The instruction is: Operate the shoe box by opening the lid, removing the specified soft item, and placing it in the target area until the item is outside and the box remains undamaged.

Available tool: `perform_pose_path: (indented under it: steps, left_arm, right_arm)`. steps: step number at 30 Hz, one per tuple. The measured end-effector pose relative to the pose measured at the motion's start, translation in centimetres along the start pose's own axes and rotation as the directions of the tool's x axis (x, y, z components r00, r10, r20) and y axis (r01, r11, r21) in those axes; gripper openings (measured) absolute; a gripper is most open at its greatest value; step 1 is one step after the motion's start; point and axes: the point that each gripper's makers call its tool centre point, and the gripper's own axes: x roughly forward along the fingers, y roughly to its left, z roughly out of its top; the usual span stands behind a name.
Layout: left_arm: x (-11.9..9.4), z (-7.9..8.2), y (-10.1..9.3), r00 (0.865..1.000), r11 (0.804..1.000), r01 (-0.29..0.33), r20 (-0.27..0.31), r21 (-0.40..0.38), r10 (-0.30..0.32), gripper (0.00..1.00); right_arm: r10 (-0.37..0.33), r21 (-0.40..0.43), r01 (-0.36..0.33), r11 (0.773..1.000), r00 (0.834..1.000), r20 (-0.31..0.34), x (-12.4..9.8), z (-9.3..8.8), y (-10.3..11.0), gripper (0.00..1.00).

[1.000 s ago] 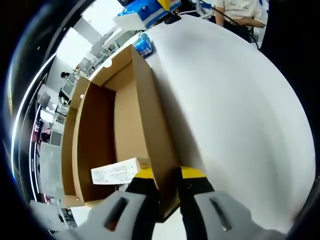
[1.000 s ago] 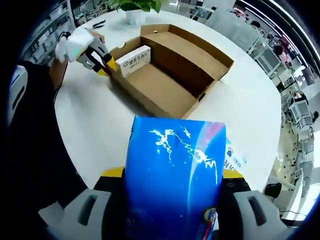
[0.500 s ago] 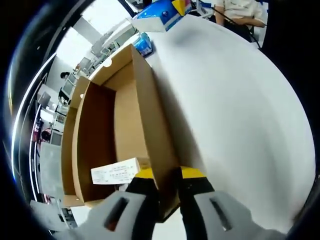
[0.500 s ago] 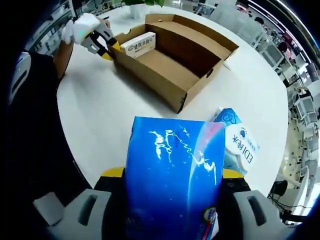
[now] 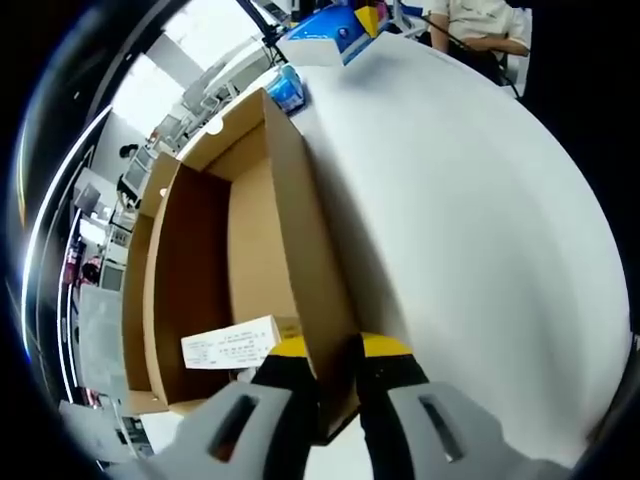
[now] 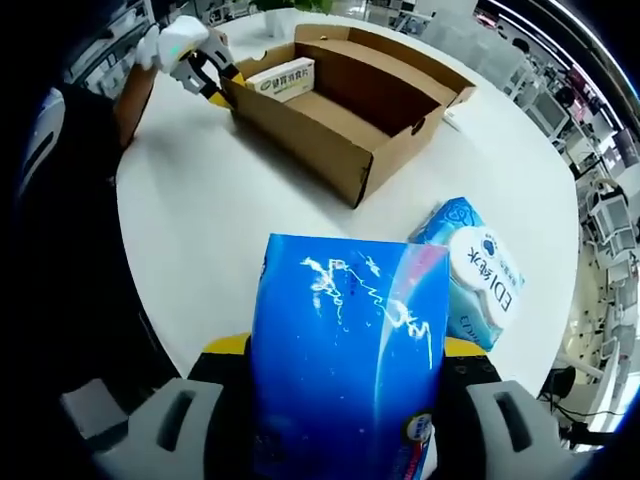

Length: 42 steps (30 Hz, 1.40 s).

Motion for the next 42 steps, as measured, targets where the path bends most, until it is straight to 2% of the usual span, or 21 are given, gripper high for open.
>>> perform_pose_path:
  steps: [8, 12, 15, 22, 24, 27, 30, 36, 42]
  left_arm:
    - [0.0, -0.1, 0.0, 1.0, 1.0, -0.001, 0.002, -0.008, 0.001, 0.12]
    - [-0.1, -0.1, 0.0, 1.0, 1.0, 0.002, 0.002, -0.013, -0.002, 0.12]
    - [-0.1, 0.0, 0.0, 1.0, 1.0, 0.0, -0.001, -0.013, 0.0, 0.12]
    - [-0.1, 0.0, -0.1, 1.0, 1.0, 0.0, -0.003, -0.018, 0.0, 0.12]
    - [-0.1, 0.0, 0.0, 1.0, 1.0, 0.0, -0.005, -0.017, 0.0, 0.12]
    - [-0.1, 0.0, 0.0, 1.0, 1.0, 0.001, -0.003, -0.016, -0.001, 0.12]
    - [-0.1, 0.0, 0.0, 1.0, 1.0, 0.0, -0.003, -0.014, -0.001, 0.12]
    - [-0.1, 0.0, 0.1, 1.0, 1.0, -0.003, -0.004, -0.015, 0.003, 0.13]
    - [-0.1, 0.0, 0.2, 1.0, 1.0, -0.004, -0.007, -0.016, 0.004, 0.13]
  right_arm:
    - [-0.008, -0.035, 0.01, 0.999, 0.999, 0.04, 0.1, -0.4, -0.6, 0.71]
    - [-0.023, -0.076, 0.025, 0.997, 0.999, 0.024, 0.5, -1.3, -0.9, 0.71]
    - [-0.017, -0.069, 0.02, 0.997, 0.999, 0.045, 0.6, -1.3, -1.0, 0.71]
    - [0.004, -0.106, 0.001, 0.994, 0.999, 0.049, 2.3, -1.4, -0.7, 0.71]
    - [0.023, -0.131, -0.019, 0.991, 0.999, 0.029, 2.8, -1.9, -0.4, 0.71]
    - [0.021, -0.135, -0.018, 0.991, 1.0, 0.02, 3.2, -2.2, -0.6, 0.71]
    - [0.015, -0.099, -0.012, 0.995, 1.0, 0.028, 3.4, -2.4, -1.0, 0.71]
    - [0.027, -0.134, -0.025, 0.991, 1.0, 0.011, 4.0, -3.1, -0.7, 0.71]
    - [0.054, -0.127, -0.051, 0.991, 0.998, 0.023, 4.7, -3.4, -1.0, 0.71]
